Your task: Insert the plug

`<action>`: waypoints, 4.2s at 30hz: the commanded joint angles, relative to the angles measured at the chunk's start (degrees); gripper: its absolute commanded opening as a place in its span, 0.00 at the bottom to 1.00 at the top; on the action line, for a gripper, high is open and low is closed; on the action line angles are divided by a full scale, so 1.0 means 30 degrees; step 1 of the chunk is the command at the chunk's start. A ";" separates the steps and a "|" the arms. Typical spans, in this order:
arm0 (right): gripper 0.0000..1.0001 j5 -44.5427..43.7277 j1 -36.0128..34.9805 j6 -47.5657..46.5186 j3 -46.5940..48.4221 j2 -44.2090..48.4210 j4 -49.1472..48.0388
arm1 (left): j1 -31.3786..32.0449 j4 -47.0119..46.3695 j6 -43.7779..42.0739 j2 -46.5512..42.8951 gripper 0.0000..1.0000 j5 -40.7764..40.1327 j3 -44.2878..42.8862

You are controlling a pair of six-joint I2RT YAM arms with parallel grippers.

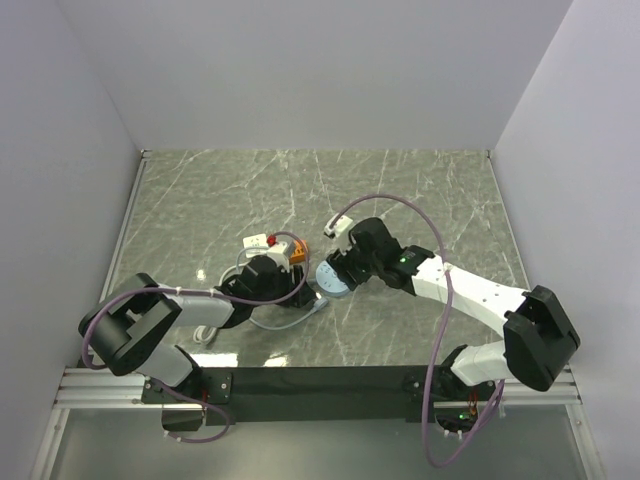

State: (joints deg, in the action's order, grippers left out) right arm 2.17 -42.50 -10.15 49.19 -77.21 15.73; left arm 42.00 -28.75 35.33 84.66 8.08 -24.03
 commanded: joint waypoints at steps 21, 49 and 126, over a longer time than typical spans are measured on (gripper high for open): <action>0.00 0.0449 -0.0423 -0.0131 0.0625 -0.2123 -0.0321 | -0.0200 0.1322 -0.0557 -0.0184 0.60 -0.0642 0.0511; 0.00 -0.0696 -0.0364 -0.0131 0.0714 -0.1656 0.0149 | -0.0171 0.1234 -0.0644 -0.0037 0.59 -0.0377 0.0511; 0.00 -0.0696 0.0280 -0.0014 0.0508 -0.1656 -0.0701 | -0.0171 0.1440 -0.0821 -0.0037 0.57 -0.0847 0.0627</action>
State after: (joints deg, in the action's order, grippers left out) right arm 0.86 -42.11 -10.11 49.45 -82.43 14.79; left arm 41.80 -28.12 34.09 83.72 7.11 -23.35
